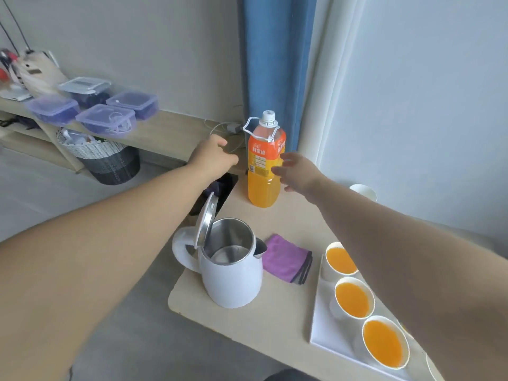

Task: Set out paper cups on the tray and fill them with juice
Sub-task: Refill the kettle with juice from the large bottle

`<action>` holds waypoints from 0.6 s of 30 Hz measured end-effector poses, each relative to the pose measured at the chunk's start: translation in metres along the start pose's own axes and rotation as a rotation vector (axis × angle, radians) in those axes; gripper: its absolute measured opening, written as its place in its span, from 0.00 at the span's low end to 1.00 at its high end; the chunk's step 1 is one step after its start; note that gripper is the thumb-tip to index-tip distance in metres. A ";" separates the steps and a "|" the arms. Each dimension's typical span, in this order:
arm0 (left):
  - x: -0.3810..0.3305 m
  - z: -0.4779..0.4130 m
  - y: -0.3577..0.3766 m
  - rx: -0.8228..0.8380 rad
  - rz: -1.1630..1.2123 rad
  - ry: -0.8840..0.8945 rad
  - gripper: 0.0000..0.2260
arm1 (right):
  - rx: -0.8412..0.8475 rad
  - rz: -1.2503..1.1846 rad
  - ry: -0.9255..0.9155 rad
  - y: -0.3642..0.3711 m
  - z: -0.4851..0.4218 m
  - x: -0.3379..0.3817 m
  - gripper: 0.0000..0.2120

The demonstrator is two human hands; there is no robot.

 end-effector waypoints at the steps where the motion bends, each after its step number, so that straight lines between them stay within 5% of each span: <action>1: -0.005 -0.010 0.010 0.066 0.008 -0.041 0.28 | -0.008 0.027 -0.032 -0.002 -0.010 0.005 0.26; 5: -0.022 -0.045 0.051 0.221 0.130 -0.203 0.44 | -0.058 0.145 -0.176 -0.011 -0.056 0.031 0.23; 9: -0.030 -0.079 0.078 0.169 0.237 -0.244 0.49 | -0.078 0.257 -0.262 -0.015 -0.097 0.059 0.25; 14: -0.019 -0.101 0.108 0.099 0.356 -0.220 0.46 | 0.047 0.499 -0.378 0.007 -0.127 0.070 0.24; 18: -0.010 -0.114 0.132 0.095 0.358 -0.142 0.48 | -0.026 0.651 -0.451 0.005 -0.137 0.071 0.19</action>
Point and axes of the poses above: each hand's wrist, its own z-axis away from the middle knuckle, its own y-axis out of the palm, x = y × z, the point moved 6 cm from there along -z, towards the middle knuckle, and after that the axes turned 3 degrees about -z, right-handed, at the moved point
